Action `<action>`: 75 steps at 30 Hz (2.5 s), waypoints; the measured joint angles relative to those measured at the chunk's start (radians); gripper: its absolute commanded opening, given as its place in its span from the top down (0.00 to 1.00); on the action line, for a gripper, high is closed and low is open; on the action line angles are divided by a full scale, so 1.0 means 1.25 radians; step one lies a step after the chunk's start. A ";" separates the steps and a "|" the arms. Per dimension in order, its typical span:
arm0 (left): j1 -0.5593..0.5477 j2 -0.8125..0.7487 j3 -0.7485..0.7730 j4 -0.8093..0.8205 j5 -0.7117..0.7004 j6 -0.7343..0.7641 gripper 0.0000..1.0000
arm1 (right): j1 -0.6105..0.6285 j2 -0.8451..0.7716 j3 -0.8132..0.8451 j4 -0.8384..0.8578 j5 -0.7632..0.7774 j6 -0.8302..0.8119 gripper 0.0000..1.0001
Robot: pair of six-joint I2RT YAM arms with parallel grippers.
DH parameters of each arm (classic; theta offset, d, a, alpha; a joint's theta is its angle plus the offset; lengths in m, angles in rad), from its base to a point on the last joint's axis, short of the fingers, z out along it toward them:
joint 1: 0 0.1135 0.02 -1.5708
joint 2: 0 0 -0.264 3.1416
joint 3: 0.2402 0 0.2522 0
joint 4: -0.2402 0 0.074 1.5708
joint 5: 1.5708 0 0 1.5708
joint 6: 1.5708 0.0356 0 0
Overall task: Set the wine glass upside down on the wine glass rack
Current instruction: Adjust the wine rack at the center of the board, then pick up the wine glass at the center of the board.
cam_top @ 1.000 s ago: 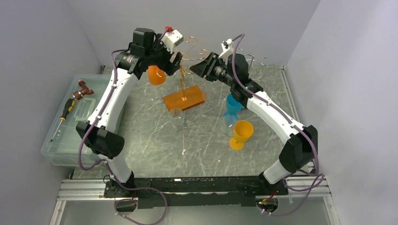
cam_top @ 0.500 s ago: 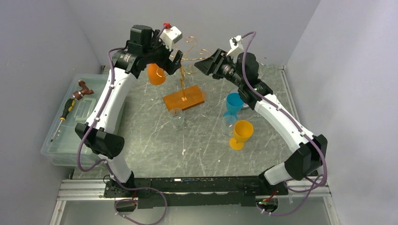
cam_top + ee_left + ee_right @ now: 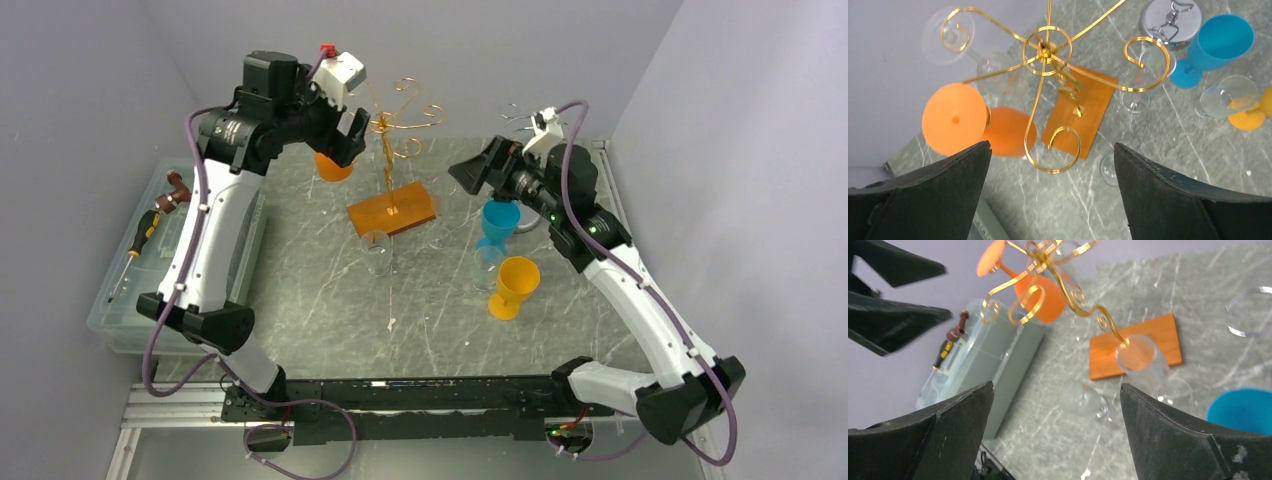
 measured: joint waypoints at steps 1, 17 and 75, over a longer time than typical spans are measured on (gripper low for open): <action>0.005 -0.009 0.007 -0.020 -0.013 0.000 0.00 | -0.003 -0.021 -0.025 -0.008 -0.006 -0.005 0.00; 0.155 -0.151 -0.076 -0.137 0.030 -0.052 0.01 | 0.307 0.152 -0.037 -0.192 0.217 -0.107 0.16; 0.158 -0.129 -0.100 -0.135 0.083 -0.069 0.03 | 0.055 0.323 0.054 -0.060 0.208 -0.185 1.00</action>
